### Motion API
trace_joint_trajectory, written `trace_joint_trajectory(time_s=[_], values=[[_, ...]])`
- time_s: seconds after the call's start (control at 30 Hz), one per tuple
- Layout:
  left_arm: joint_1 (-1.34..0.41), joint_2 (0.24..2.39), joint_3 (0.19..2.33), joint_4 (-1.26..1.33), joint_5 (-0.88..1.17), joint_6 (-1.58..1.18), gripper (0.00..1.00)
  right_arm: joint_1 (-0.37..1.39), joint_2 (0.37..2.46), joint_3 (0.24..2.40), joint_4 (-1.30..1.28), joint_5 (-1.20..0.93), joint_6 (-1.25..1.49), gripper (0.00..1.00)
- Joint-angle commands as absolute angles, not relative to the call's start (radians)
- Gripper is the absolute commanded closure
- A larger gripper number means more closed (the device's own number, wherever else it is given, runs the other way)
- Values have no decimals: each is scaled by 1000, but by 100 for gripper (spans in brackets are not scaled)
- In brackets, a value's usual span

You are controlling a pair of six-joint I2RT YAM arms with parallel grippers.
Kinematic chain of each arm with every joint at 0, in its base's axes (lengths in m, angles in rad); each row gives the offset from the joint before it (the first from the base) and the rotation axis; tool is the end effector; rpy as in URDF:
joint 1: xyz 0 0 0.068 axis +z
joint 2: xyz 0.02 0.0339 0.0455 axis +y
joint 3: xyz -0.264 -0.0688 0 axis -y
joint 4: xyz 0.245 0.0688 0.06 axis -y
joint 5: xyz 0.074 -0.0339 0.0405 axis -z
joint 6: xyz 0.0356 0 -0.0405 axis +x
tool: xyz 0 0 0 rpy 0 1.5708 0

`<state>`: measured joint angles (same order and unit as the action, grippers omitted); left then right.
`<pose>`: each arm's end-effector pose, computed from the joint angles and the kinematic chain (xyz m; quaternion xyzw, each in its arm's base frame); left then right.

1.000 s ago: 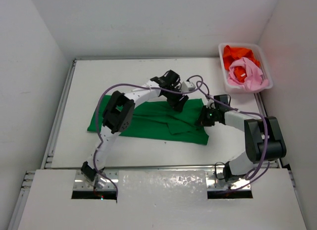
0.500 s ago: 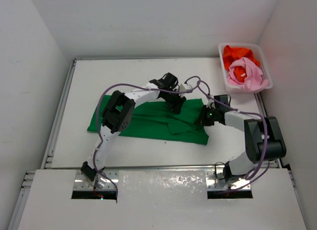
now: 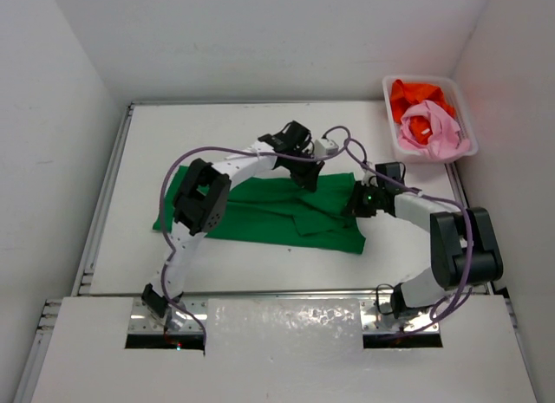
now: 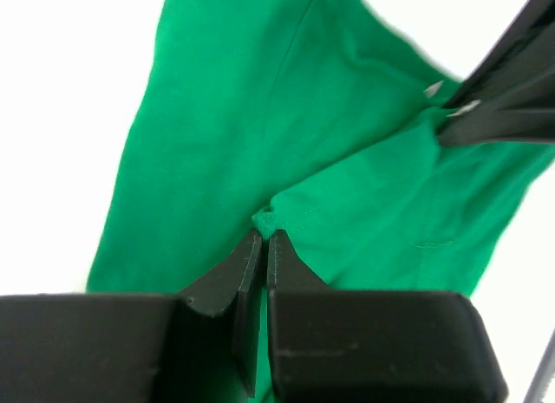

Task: Fold and stack the t-shirts
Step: Fold the other side of the tshirt into a rectangle

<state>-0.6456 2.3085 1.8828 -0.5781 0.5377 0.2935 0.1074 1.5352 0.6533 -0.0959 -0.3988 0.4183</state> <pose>0.3897 -0.3164 0.1741 0.4851 0.7918 -0.2983 0.2208 0.2693 0.0429 0.1378 0.0880 0.9351 0.2573 0.2273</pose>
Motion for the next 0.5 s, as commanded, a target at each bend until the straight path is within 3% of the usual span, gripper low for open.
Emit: trace_joint_trajectory(time_s=[0.0,0.47], values=[[-626,2169,1885,-540,571,268,100,112,1456,710,-92,-397,365,100],[-627,2030,1692,-566,657,291,100,218,1253,684,-278,-394,285,100]])
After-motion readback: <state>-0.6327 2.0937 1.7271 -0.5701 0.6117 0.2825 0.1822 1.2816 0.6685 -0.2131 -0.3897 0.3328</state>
